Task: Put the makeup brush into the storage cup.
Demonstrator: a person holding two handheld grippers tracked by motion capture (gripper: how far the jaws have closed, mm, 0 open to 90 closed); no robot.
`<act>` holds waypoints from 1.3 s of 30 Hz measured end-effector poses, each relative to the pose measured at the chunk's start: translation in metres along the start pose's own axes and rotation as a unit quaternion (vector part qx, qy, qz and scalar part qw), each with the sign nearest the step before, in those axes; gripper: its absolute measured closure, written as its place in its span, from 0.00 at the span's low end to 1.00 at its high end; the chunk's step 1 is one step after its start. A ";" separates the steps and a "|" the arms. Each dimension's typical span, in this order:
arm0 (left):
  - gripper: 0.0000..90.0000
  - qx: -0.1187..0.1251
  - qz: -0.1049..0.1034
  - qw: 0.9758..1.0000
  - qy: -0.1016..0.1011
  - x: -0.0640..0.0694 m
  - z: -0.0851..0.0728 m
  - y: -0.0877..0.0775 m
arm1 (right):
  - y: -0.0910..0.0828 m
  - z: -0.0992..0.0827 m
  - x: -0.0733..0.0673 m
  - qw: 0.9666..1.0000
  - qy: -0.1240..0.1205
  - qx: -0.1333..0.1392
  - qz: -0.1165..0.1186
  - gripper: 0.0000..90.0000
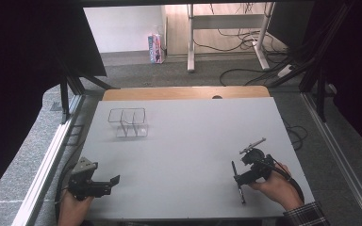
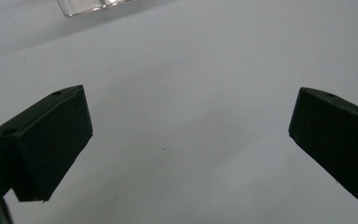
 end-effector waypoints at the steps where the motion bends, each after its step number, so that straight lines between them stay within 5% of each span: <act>1: 0.00 0.000 0.000 1.000 0.000 0.000 0.000 0.000 | 0.000 0.000 0.000 1.000 0.000 0.000 0.000 0.07; 27: 0.00 0.001 0.001 1.000 0.002 -0.001 0.000 -0.001 | 0.021 0.005 -0.015 0.999 -0.025 -0.041 -0.003 0.25; 33: 0.00 -0.001 0.002 1.000 0.005 0.000 0.000 0.000 | 0.025 0.000 -0.017 0.997 -0.037 -0.062 0.012 0.43; 34: 0.00 0.000 0.002 1.000 0.005 0.000 0.000 0.000 | 0.023 -0.001 -0.017 0.997 -0.043 -0.070 0.015 0.54; 36: 0.00 0.000 0.002 1.000 0.004 0.000 0.000 -0.001 | 0.023 -0.001 -0.017 0.996 -0.042 -0.074 0.015 0.62; 39: 0.00 -0.017 0.000 1.000 -0.003 0.000 -0.001 -0.001 | 0.021 -0.004 -0.015 0.995 -0.045 -0.087 0.021 0.91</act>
Point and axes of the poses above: each handheld gripper's, and its own axes: y roughly forward along the jaws, z roughly out of its top, x roughly to its right, the point moved 8 cm from there along y, roughly forward along the jaws, and after that the axes turned 8 degrees about -x, right-handed, at the moved point
